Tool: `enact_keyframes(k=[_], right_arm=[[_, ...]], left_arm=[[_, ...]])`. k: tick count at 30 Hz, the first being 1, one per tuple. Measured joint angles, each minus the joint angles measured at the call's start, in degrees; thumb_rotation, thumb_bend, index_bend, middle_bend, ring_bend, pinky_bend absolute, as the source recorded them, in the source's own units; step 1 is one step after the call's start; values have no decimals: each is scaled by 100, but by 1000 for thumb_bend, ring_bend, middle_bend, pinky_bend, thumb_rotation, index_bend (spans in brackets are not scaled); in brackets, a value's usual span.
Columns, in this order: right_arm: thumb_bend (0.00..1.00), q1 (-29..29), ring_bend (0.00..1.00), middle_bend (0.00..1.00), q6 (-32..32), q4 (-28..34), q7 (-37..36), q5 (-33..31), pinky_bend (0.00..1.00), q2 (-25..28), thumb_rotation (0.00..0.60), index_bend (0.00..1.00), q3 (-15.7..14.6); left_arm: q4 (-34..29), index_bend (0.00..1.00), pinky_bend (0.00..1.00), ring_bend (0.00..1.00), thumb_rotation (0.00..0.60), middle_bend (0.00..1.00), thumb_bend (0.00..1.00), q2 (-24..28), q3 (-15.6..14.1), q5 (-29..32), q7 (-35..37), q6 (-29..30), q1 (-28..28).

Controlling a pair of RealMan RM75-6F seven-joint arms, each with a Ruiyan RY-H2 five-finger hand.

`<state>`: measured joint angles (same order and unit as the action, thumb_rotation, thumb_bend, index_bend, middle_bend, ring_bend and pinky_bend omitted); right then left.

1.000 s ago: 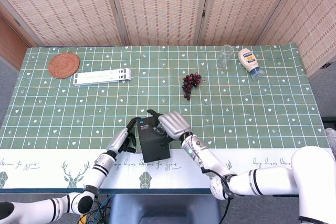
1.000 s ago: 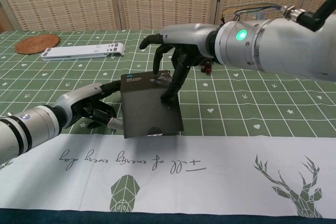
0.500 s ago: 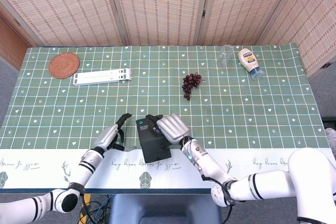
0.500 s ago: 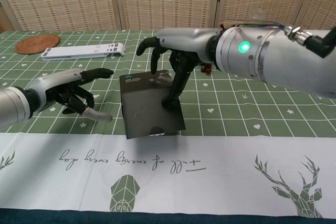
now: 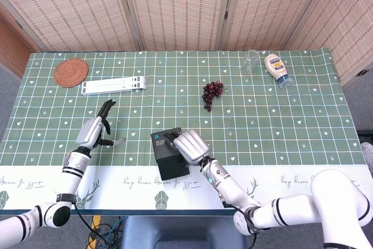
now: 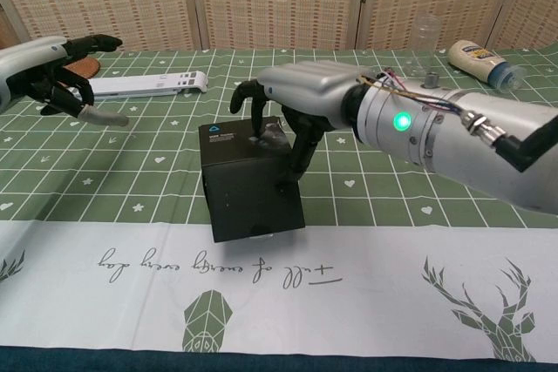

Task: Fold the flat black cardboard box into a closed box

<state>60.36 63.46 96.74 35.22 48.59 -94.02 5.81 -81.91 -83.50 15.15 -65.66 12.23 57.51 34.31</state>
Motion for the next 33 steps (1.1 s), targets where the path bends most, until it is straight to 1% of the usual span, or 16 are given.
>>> enact_keyframes(k=[4, 6, 10, 14, 19, 21, 24, 27, 33], right_arm=[[21, -139, 721, 347, 151, -286, -66, 394, 1000, -196, 600, 243, -62], [39, -216, 723, 353, 227, -476, -132, 649, 1000, -306, 600, 254, -102], [42, -342, 724, 355, 347, -924, -196, 1148, 1000, -526, 600, 264, -200], [46, -460, 724, 371, 402, -1349, -226, 1515, 1000, -743, 600, 285, -259], [49, -573, 730, 411, 462, -1797, -227, 1968, 1000, -951, 600, 342, -304], [65, -615, 733, 421, 482, -1972, -224, 2141, 1000, -1028, 600, 352, -315], [109, -673, 733, 433, 497, -2178, -238, 2357, 1000, -1121, 600, 367, -318], [112, -748, 733, 435, 474, -2313, -268, 2508, 1000, -1197, 600, 369, -295], [119, -839, 734, 447, 430, -2381, -278, 2674, 1000, -1233, 600, 378, -205]], left_arm=[[-2, 0, 870, 587, 600, 0, 68, 98, 94, -54, 153, 83, -33], [-16, 0, 870, 586, 600, 0, 67, 127, 123, -72, 162, 126, -51], [-151, 0, 870, 585, 600, 0, 67, 277, 208, -142, 394, 287, -127], [-292, 0, 869, 582, 600, 0, 68, 406, 229, -242, 516, 363, -191], [-396, 0, 869, 577, 600, 0, 67, 485, 236, -329, 662, 425, -236], [-419, 0, 869, 574, 600, 0, 67, 496, 234, -357, 699, 440, -243], [-513, 0, 869, 571, 600, 0, 67, 539, 227, -380, 778, 420, -250], [-561, 0, 869, 570, 600, 0, 67, 573, 222, -423, 831, 427, -255], [-596, 0, 869, 570, 600, 0, 67, 616, 239, -479, 931, 502, -276]])
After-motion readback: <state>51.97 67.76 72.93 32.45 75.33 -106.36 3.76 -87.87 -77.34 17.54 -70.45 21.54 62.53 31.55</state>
